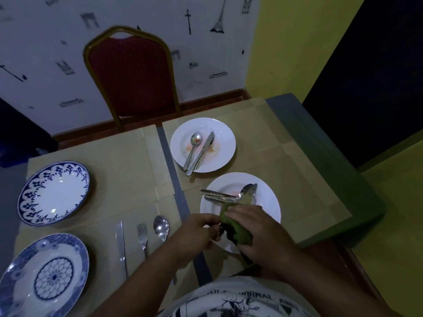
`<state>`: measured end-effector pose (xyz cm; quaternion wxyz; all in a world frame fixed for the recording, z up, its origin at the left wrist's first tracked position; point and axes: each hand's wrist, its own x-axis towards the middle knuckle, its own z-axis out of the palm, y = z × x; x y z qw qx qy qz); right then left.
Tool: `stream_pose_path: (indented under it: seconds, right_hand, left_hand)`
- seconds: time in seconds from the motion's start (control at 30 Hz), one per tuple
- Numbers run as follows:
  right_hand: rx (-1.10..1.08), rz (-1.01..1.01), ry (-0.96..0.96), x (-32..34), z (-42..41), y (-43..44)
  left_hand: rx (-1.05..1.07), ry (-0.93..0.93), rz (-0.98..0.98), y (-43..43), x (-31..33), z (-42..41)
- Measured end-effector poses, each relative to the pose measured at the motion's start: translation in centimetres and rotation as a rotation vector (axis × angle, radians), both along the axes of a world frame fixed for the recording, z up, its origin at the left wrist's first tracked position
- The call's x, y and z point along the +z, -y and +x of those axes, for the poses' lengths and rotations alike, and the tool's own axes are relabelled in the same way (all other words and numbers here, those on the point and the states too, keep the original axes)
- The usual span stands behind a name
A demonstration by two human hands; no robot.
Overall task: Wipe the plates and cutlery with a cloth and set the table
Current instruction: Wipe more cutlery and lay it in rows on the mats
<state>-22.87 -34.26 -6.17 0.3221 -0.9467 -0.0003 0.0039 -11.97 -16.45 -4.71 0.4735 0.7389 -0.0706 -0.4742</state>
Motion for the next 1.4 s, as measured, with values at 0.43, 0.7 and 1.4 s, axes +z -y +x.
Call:
stream_pose_path:
  seconds: [0.43, 0.7, 1.4]
  right_hand:
    - [-0.033, -0.069, 0.053, -0.5, 2.6, 1.1]
    - [-0.385, -0.062, -0.027, 0.4, 3.3, 3.8]
    - [-0.094, -0.109, 0.061, 0.3, 2.8, 1.7]
  left_hand:
    - [0.213, -0.139, -0.024, -1.9, 0.6, -0.8]
    - [0.326, -0.301, -0.032, -2.3, 0.2, -1.3]
    - [0.372, -0.433, -0.165, -1.6, -0.1, -2.8]
